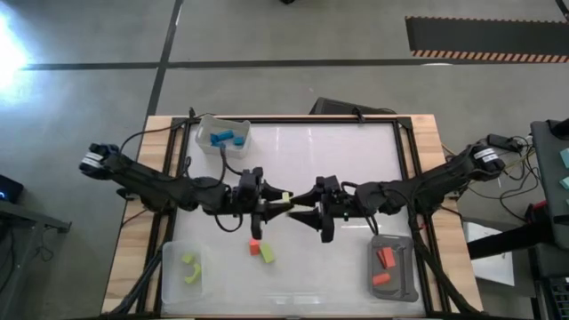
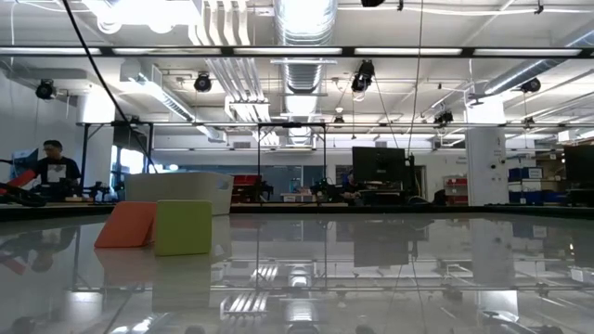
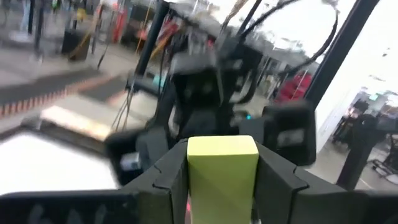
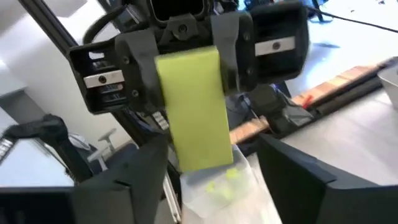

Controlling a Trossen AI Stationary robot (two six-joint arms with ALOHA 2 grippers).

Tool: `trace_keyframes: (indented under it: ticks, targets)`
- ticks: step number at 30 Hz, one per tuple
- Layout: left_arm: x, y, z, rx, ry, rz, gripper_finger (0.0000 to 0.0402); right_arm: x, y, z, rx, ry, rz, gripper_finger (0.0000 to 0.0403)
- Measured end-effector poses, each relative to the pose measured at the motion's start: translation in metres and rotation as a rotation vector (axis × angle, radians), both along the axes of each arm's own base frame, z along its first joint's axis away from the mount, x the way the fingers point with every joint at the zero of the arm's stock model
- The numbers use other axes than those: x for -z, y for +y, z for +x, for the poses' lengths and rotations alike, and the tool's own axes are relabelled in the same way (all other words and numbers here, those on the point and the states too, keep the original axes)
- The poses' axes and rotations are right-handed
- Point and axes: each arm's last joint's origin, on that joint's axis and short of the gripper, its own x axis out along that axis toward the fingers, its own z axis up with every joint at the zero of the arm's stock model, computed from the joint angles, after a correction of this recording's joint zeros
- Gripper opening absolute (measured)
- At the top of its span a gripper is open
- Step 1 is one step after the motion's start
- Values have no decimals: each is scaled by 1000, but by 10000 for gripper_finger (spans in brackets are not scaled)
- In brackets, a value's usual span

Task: Sort & place blocks by color
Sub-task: Put the green block into the transparent bin

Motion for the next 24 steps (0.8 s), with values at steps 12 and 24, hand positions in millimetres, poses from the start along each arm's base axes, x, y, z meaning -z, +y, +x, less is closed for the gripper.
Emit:
trace_keyframes:
  ticks: [12, 24]
  targets:
    - [44, 9, -53, -131, 727, -448, 117, -3, -10, -23, 35, 183, -22, 244]
    - [74, -32, -109, -86, 1460, -858, 117, -2, -12, -23, 71, 200, -46, 228]
